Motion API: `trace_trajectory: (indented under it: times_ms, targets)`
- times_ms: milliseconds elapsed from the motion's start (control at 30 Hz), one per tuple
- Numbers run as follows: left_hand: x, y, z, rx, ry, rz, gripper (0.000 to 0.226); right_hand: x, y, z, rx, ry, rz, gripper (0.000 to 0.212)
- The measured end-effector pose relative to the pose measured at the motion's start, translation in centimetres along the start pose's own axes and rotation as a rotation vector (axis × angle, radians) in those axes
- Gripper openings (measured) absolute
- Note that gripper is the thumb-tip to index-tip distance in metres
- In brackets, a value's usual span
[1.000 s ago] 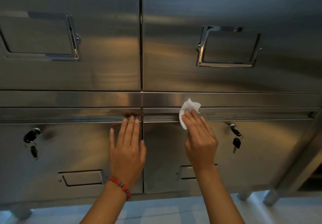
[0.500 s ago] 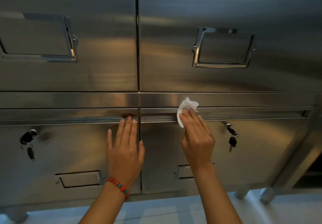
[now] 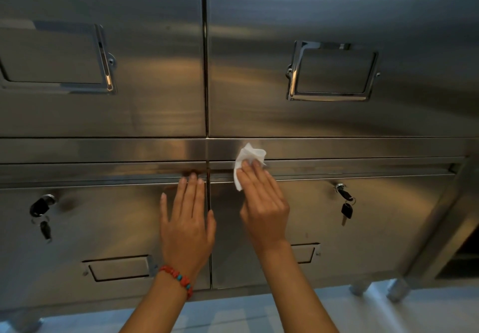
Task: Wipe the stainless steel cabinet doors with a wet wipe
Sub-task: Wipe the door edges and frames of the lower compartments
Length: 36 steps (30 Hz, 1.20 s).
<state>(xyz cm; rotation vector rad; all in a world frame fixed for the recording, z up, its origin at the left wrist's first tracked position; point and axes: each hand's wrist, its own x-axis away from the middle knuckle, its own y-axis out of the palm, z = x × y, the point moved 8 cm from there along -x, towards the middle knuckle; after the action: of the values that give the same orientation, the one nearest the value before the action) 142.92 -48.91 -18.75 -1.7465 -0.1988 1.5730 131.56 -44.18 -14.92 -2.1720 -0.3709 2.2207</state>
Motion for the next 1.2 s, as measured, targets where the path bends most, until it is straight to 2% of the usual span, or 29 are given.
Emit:
trace_trajectory:
  times_ms: [200, 400, 867, 1200]
  targets:
    - [0.1, 0.2, -0.2, -0.006, 0.010, 0.032, 0.054, -0.5, 1.3, -2.8, -0.039, -0.082, -0.033, 0.029]
    - [0.2, 0.3, -0.3, 0.012, 0.003, 0.048, 0.054, -0.6, 0.8, -1.9, -0.029, -0.129, -0.045, 0.033]
    - [0.1, 0.2, -0.2, 0.007, 0.006, 0.043, 0.054, 1.4, -1.5, 5.1, 0.078, -0.024, -0.038, 0.031]
    - [0.2, 0.1, -0.2, 0.031, -0.005, 0.004, 0.056, 1.9, -3.7, 9.0, 0.119, 0.070, 0.020, 0.038]
